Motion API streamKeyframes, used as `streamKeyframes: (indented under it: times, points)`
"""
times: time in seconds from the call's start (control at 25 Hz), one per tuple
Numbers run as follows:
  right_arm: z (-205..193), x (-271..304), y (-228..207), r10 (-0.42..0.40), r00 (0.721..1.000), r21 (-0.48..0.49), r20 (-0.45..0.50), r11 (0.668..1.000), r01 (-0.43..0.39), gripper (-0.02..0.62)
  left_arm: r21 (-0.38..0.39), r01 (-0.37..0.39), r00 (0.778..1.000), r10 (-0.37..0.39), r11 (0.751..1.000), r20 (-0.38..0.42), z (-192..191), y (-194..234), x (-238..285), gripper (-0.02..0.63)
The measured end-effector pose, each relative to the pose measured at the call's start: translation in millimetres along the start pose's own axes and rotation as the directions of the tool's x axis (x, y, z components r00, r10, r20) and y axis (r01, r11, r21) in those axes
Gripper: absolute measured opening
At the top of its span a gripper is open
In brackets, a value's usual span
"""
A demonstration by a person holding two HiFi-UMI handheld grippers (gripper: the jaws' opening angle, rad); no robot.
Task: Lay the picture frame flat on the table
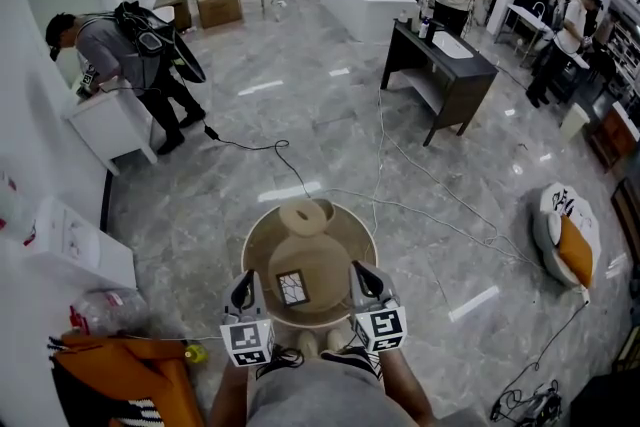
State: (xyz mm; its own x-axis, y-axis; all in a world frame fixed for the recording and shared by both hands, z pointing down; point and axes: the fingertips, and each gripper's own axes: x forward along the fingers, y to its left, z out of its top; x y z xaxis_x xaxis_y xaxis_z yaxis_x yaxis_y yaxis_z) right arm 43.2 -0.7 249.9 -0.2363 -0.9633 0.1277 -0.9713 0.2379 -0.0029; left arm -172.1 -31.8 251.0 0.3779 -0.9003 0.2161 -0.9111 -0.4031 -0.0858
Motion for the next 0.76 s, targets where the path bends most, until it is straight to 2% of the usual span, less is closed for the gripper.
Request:
streamKeyframes:
  times: [0.76]
  points:
    - [-2.2, 3.4, -2.8, 0.010, 1.000, -0.003, -0.009, 1.000, -0.011, -0.002, 0.005, 0.007, 1.000, -0.007, 1.000, -0.027, -5.3, -5.3, 2.6, 0.018]
